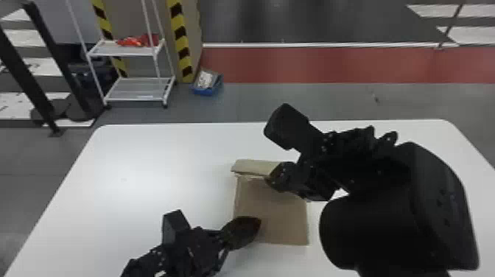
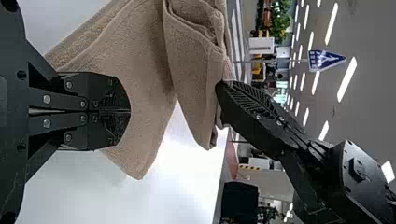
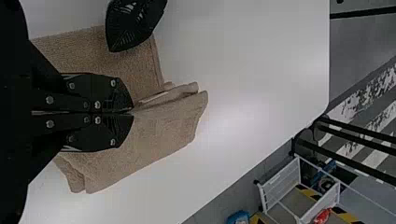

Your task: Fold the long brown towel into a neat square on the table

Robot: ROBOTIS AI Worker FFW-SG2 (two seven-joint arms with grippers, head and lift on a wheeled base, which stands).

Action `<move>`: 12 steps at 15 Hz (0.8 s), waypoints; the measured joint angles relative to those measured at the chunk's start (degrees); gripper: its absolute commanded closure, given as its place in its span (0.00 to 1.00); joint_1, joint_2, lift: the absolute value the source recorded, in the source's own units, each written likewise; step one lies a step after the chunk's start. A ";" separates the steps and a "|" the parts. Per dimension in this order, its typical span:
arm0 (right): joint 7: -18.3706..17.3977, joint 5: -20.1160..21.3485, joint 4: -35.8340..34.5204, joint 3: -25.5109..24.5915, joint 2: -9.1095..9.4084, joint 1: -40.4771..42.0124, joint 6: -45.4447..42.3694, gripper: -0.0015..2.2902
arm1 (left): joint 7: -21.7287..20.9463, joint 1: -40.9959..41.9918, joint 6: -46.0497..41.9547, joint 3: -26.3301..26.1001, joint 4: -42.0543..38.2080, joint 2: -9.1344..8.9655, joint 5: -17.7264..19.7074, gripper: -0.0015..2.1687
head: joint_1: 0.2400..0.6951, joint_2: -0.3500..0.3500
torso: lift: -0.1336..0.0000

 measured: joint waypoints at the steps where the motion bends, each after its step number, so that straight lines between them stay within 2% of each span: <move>1: 0.00 0.08 -0.28 0.01 -0.29 0.39 0.00 0.63 | -0.03 -0.24 0.13 -0.09 0.32 0.01 -0.27 0.97 | 1.00 0.55 | 0.07; 7: 0.00 1.13 -0.87 0.92 -3.82 2.53 0.06 0.63 | -0.04 -1.57 1.06 -0.56 1.45 0.01 -1.10 0.97 | 1.00 0.51 | 0.07; 12: 0.00 1.22 -1.91 2.92 -4.63 2.67 1.01 0.63 | -0.03 -2.54 2.25 -1.51 1.92 -0.06 -1.23 0.97 | 1.00 0.51 | 0.07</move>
